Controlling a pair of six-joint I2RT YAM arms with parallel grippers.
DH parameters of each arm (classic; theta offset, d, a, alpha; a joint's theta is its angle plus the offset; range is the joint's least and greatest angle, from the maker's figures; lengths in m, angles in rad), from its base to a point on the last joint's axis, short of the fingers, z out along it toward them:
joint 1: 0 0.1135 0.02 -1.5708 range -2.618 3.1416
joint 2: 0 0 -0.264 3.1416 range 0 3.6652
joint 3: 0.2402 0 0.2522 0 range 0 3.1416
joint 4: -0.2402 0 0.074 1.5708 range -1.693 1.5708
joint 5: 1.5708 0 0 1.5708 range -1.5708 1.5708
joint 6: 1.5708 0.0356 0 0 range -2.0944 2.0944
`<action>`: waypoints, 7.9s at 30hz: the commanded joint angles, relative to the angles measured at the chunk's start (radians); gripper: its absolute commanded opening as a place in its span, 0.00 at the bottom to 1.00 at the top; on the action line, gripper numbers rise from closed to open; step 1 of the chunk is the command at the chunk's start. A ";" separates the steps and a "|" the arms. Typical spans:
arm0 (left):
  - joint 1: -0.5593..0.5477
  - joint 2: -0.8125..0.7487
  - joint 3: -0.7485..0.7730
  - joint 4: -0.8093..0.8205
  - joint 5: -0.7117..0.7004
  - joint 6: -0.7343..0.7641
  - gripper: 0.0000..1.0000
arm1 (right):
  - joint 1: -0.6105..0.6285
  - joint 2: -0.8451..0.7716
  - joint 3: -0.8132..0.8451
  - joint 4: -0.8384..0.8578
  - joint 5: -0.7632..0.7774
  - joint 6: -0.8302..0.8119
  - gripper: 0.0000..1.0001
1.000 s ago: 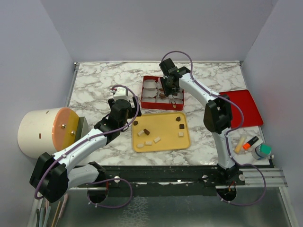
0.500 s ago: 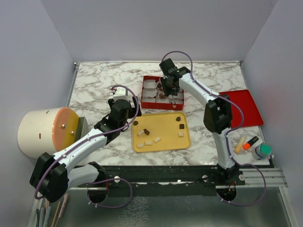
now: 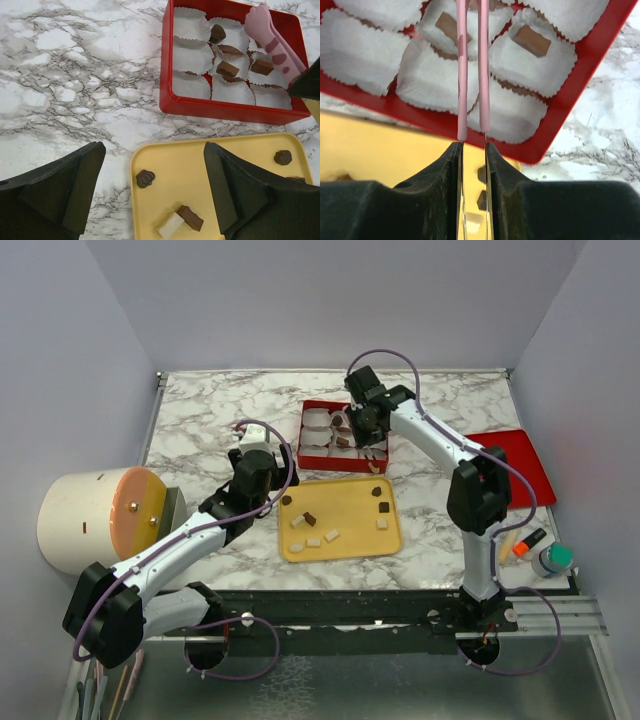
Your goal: Pack the chocolate
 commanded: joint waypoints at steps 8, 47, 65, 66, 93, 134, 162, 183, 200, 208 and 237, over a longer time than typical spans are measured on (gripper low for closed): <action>0.004 0.003 -0.007 0.009 -0.021 -0.008 0.90 | 0.075 -0.208 -0.183 0.039 0.005 -0.009 0.20; 0.012 -0.039 0.048 -0.094 -0.083 -0.010 0.94 | 0.495 -0.546 -0.611 -0.017 -0.055 0.102 0.39; 0.015 -0.049 0.038 -0.091 -0.077 -0.017 0.94 | 0.544 -0.515 -0.647 -0.003 -0.059 0.115 0.40; 0.015 -0.049 0.038 -0.091 -0.076 -0.018 0.94 | 0.544 -0.511 -0.647 0.000 -0.059 0.115 0.40; 0.020 -0.061 0.016 -0.078 -0.065 -0.019 0.94 | 0.544 -0.409 -0.591 0.029 -0.026 0.084 0.41; 0.049 -0.066 0.032 -0.090 -0.054 -0.036 0.94 | 0.374 -0.395 -0.305 -0.058 0.163 0.105 0.02; 0.050 -0.043 0.003 -0.054 0.001 -0.042 0.94 | 0.103 0.171 0.260 -0.010 0.080 -0.035 0.03; 0.052 -0.017 0.003 -0.040 0.000 -0.039 0.95 | 0.089 0.248 0.336 -0.004 0.028 -0.049 0.26; 0.052 -0.009 0.003 -0.033 0.001 -0.039 0.96 | 0.079 0.250 0.327 0.004 0.011 -0.041 0.39; 0.052 -0.003 0.003 -0.023 0.000 -0.036 0.95 | 0.078 0.182 0.275 0.037 0.018 -0.037 0.32; 0.067 -0.040 0.030 -0.086 -0.049 -0.037 0.95 | 0.380 -0.488 -0.535 0.117 -0.026 0.034 0.31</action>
